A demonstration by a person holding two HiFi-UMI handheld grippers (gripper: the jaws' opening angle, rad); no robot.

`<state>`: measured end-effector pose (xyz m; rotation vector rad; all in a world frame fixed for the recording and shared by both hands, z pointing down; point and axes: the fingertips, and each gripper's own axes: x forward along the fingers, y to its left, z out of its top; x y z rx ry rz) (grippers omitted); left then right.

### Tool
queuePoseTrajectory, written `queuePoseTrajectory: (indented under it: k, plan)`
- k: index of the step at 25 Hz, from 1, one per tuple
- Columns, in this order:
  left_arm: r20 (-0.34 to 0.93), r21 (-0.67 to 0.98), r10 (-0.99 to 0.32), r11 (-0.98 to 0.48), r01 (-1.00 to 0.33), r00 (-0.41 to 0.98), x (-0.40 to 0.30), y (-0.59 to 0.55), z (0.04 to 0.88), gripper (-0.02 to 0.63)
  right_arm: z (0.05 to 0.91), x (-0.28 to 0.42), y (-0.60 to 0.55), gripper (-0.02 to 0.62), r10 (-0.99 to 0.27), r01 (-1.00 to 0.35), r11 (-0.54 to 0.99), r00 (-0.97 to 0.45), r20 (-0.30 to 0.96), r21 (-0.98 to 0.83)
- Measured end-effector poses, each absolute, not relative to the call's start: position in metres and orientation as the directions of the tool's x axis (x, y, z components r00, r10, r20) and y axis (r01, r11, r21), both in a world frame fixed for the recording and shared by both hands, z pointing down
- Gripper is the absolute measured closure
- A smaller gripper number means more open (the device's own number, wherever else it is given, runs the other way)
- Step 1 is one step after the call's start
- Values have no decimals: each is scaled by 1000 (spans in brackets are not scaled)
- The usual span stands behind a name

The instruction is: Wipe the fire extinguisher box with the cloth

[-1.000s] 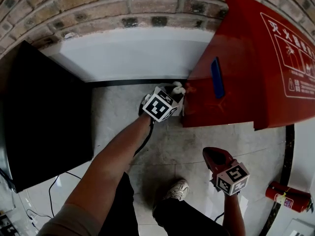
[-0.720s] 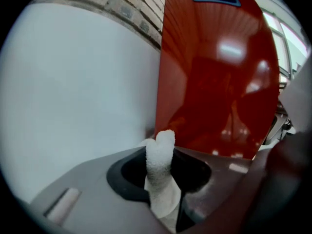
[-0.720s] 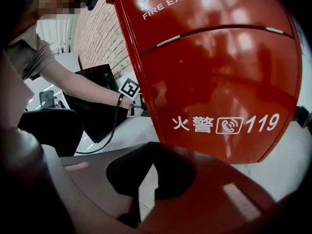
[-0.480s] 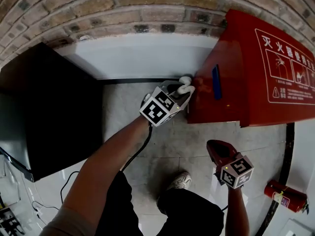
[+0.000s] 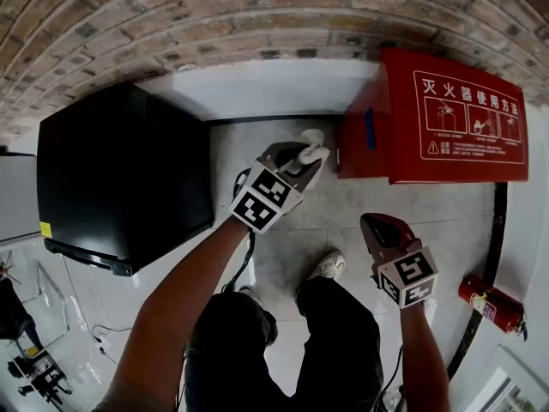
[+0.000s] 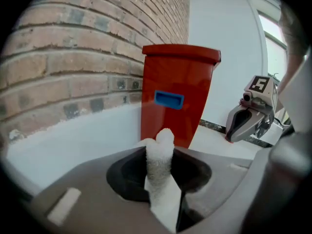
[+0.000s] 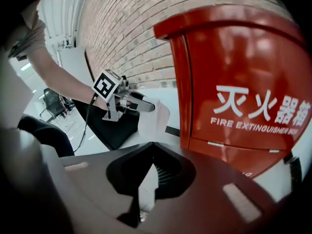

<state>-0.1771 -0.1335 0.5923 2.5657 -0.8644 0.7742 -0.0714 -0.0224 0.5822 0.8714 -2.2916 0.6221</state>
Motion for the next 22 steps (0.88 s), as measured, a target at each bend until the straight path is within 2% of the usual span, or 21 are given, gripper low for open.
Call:
queuePoseTrajectory:
  k: [3, 12, 22]
  plan:
    - [590, 120, -464, -760, -639, 661, -184, -113, 548, 497, 541, -88, -18, 571, -426, -703, 683, -604, 674, -198]
    - [568, -50, -442, -860, -507, 694, -195, -43, 418, 497, 409, -120, -22, 571, -489, -729, 653, -614, 620, -206]
    - [479, 35, -556, -761, -647, 679, -205, -57, 248, 497, 257, -135, -34, 571, -579, -748, 643, -615, 535, -165]
